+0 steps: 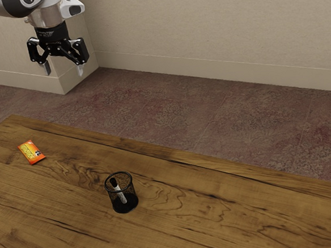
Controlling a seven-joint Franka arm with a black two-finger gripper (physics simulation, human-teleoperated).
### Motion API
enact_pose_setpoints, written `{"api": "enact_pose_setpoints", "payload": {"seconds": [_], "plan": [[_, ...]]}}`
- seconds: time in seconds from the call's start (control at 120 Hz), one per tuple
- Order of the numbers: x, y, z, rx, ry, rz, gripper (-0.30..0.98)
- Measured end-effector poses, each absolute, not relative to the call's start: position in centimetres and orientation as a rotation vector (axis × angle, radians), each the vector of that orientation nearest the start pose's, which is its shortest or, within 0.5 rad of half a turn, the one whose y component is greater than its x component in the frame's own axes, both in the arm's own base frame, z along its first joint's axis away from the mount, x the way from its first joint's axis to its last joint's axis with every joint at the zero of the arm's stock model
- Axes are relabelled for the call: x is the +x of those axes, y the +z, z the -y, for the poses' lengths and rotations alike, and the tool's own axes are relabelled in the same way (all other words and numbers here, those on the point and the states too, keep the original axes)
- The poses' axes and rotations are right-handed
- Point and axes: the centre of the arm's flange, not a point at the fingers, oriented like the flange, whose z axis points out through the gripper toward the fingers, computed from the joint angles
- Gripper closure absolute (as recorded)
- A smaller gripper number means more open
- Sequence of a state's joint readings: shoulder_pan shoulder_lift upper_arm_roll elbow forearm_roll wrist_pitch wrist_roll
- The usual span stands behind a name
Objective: Take the marker out of the pen holder and place it to the left of the pen holder.
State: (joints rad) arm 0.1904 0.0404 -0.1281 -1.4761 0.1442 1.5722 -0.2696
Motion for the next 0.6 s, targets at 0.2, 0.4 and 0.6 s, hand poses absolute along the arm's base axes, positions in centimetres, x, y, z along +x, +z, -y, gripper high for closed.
{"api": "enact_pose_setpoints", "payload": {"seconds": [0.2,0.4,0.6], "plan": [[56.6,64.7,-5.8,-2.978,-0.100,0.525,0.00],[55.2,66.6,-8.1,-3.011,-0.136,0.615,0.00],[44.4,56.7,2.0,-3.054,-0.064,0.328,0.00]]}}
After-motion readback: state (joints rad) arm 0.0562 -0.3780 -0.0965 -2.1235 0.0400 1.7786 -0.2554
